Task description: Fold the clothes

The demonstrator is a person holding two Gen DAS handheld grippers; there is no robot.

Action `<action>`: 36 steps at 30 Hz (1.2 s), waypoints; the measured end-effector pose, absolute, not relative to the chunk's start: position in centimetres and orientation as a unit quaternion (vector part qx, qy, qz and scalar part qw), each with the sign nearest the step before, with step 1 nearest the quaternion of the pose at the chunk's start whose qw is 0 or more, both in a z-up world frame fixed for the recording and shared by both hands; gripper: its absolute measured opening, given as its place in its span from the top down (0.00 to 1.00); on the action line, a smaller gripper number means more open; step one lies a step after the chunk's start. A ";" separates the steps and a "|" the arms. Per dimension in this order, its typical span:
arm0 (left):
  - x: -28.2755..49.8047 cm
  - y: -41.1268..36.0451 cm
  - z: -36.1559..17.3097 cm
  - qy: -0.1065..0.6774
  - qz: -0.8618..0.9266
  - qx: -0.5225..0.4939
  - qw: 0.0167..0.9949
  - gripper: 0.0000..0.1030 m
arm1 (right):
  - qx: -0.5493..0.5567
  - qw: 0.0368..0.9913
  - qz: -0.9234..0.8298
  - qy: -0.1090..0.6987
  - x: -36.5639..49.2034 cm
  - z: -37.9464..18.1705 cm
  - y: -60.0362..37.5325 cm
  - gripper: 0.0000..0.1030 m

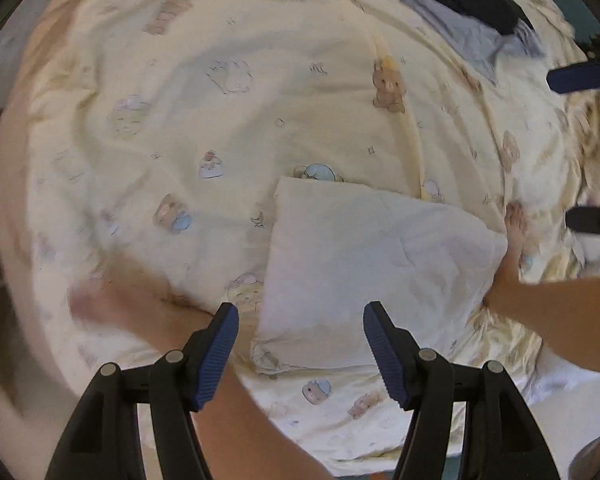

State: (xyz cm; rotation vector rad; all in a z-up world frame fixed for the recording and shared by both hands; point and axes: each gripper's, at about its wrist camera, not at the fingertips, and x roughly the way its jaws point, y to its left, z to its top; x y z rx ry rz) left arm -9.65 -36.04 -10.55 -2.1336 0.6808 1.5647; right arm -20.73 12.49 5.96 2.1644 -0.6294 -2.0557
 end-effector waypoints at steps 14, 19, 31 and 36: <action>7.6 -39.5 -9.7 -0.021 0.621 -0.779 0.077 0.36 | 0.680 0.084 -0.709 -0.169 -12.8 8.0 10.3 0.08; 17.3 -43.0 -11.6 -0.166 0.663 -0.729 0.034 0.36 | 0.696 0.076 -0.702 -0.132 -9.5 7.3 10.1 0.08; 31.2 -46.2 -8.1 -0.318 0.688 -0.647 -0.081 0.36 | 0.719 0.119 -0.684 -0.043 -7.3 9.3 5.5 0.08; 32.5 -44.2 -6.3 -0.337 0.726 -0.595 -0.074 0.36 | 0.695 0.150 -0.700 -0.067 -7.7 10.1 4.7 0.08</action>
